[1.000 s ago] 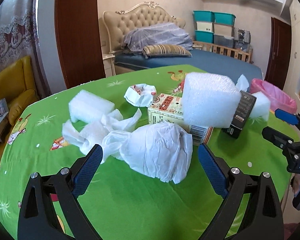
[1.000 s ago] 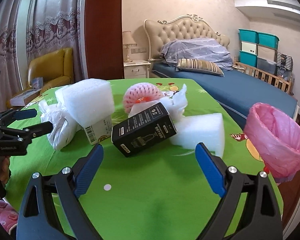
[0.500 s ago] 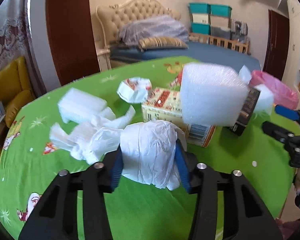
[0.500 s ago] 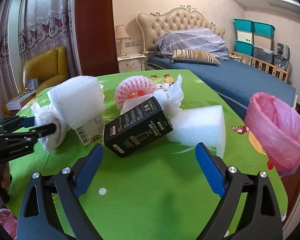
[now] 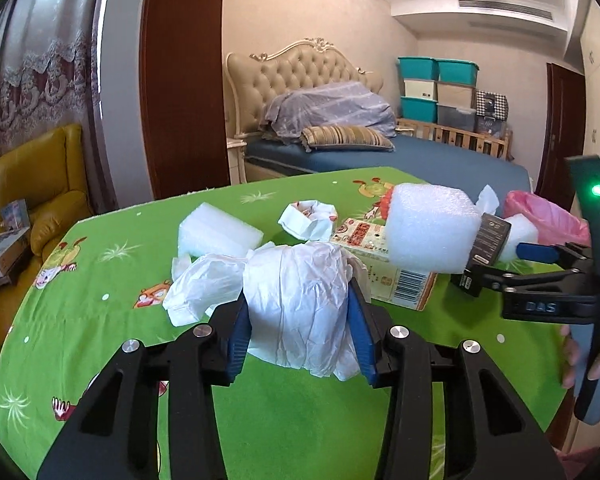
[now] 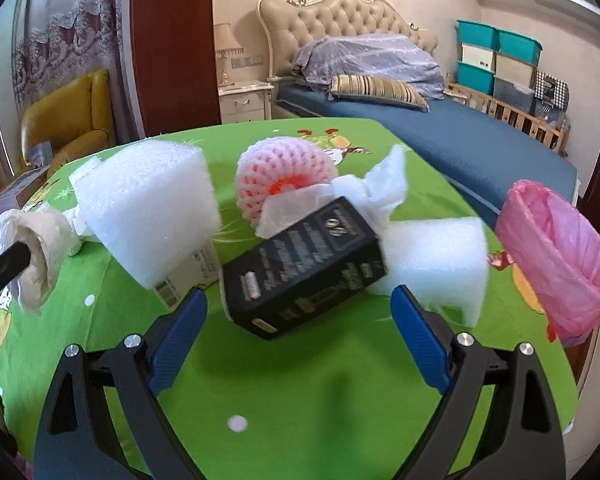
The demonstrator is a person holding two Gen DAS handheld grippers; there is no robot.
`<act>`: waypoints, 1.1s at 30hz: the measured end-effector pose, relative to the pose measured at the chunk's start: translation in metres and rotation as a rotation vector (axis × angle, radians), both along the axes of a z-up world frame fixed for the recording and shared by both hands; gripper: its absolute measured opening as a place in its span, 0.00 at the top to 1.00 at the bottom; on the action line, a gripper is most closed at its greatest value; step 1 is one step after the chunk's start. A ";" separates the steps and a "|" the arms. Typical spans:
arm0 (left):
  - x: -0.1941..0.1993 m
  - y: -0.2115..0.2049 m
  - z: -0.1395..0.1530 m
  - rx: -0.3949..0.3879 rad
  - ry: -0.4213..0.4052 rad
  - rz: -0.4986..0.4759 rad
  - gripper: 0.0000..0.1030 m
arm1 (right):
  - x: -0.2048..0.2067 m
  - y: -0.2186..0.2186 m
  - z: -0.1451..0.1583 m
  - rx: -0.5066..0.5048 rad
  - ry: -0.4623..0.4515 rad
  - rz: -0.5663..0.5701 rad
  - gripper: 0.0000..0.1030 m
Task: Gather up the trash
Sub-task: 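Grasp the white tissue bundle with the left tool while the right tool grasps the black box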
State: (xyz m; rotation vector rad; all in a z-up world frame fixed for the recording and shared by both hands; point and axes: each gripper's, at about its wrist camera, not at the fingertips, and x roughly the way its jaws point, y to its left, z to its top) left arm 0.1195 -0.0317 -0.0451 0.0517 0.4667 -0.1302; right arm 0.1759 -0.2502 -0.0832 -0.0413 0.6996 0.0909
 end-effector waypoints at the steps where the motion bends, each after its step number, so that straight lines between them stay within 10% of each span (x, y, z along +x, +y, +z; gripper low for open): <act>1: -0.002 -0.001 0.001 0.004 -0.009 -0.005 0.59 | 0.001 0.004 0.000 0.002 0.004 0.002 0.12; 15: -0.010 0.005 0.002 -0.042 -0.031 -0.016 0.59 | 0.054 0.030 0.000 -0.054 0.039 -0.002 0.22; 19: -0.010 0.006 0.002 -0.051 -0.033 -0.017 0.59 | 0.062 0.038 -0.004 -0.099 0.068 -0.017 0.43; 24: -0.009 0.005 0.002 -0.052 -0.030 -0.019 0.59 | 0.041 0.034 -0.005 -0.075 0.075 0.036 0.63; 33: -0.005 0.003 0.000 -0.038 -0.014 -0.013 0.59 | -0.016 0.025 -0.005 -0.051 0.080 0.138 0.61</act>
